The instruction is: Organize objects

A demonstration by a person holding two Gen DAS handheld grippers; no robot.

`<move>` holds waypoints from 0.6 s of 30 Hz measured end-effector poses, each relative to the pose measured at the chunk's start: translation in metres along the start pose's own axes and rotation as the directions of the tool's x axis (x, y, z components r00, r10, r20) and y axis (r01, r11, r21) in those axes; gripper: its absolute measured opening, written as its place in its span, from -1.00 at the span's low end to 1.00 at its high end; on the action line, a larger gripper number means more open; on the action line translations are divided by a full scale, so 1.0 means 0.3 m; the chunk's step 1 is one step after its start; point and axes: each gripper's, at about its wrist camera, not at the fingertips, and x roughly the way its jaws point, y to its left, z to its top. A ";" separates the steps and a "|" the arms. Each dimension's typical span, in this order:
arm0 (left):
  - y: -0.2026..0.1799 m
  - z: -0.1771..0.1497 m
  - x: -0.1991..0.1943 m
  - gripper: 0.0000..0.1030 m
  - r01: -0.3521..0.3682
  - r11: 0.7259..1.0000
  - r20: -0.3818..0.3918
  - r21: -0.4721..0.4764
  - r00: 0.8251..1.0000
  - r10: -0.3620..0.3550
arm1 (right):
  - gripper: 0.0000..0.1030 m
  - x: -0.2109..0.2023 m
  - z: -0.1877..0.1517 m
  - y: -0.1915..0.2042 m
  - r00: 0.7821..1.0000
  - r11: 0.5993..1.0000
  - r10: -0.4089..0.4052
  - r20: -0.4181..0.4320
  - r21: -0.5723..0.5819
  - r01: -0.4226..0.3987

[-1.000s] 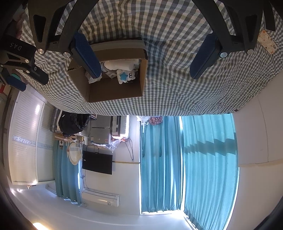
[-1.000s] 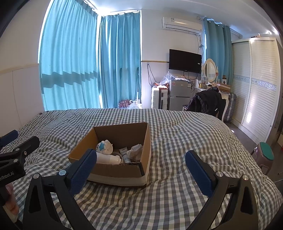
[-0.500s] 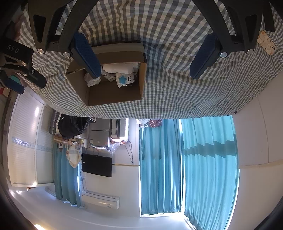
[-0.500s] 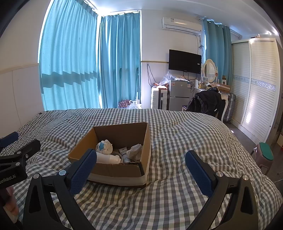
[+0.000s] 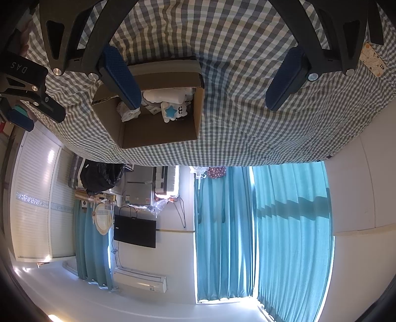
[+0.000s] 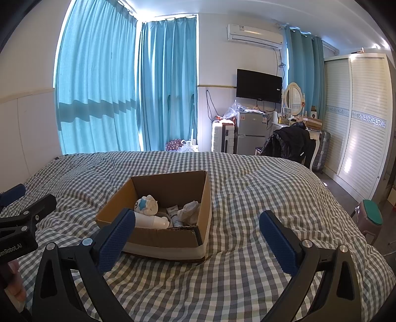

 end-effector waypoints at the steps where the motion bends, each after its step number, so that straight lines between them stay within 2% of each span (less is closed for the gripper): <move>1: 0.001 0.000 0.000 1.00 0.001 1.000 0.000 0.000 1.000 -0.001 | 0.96 0.000 0.000 0.000 1.000 1.000 0.000 0.000 0.000 0.000; 18: 0.006 -0.004 0.004 1.00 -0.005 1.000 -0.008 -0.004 1.000 0.005 | 0.96 0.014 -0.013 0.008 1.000 1.000 -0.002 -0.010 0.003 0.002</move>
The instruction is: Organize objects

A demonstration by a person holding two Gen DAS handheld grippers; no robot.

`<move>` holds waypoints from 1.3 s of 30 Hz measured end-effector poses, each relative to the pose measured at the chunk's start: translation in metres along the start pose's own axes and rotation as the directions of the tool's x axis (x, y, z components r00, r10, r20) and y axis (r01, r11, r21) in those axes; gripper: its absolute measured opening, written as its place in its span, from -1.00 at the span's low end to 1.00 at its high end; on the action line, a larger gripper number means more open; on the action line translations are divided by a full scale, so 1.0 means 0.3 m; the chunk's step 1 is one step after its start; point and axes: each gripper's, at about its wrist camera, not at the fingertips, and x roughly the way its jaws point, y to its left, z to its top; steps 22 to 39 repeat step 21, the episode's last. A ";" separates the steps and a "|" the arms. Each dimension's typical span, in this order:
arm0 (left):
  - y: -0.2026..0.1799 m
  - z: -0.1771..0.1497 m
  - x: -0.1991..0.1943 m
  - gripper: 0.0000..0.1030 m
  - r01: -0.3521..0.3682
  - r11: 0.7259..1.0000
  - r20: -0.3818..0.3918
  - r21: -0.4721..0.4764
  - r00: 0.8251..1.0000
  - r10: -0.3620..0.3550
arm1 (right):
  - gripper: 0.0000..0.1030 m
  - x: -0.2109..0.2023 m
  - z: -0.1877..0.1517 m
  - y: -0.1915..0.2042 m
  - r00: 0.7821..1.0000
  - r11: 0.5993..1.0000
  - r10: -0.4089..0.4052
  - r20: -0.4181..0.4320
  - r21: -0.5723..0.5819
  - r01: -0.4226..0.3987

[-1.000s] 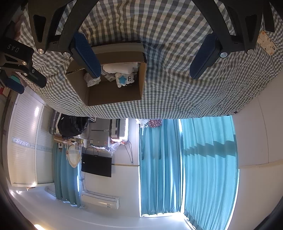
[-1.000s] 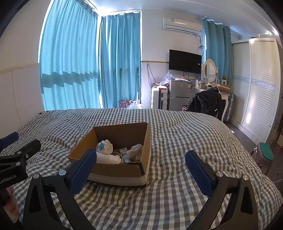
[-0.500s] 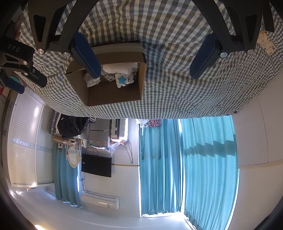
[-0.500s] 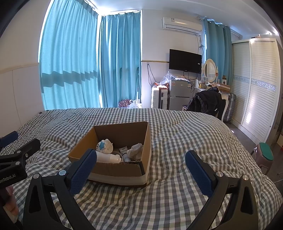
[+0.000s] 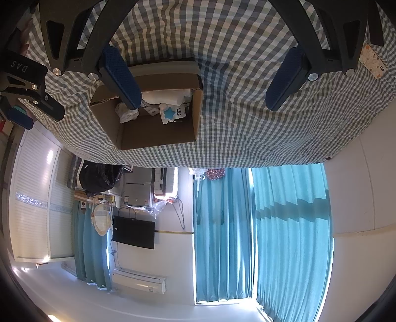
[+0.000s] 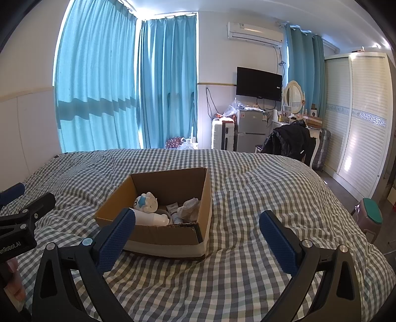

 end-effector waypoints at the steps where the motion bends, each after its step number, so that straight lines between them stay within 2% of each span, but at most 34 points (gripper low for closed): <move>1: 0.000 0.000 -0.001 1.00 0.000 1.000 0.000 0.000 1.000 0.000 | 0.96 0.000 -0.001 0.000 1.000 1.000 0.000 0.000 0.000 0.000; 39: -0.017 0.003 -0.013 1.00 0.006 0.999 0.007 0.036 1.000 -0.006 | 0.96 -0.008 -0.002 0.000 1.000 1.000 0.001 0.005 -0.006 -0.001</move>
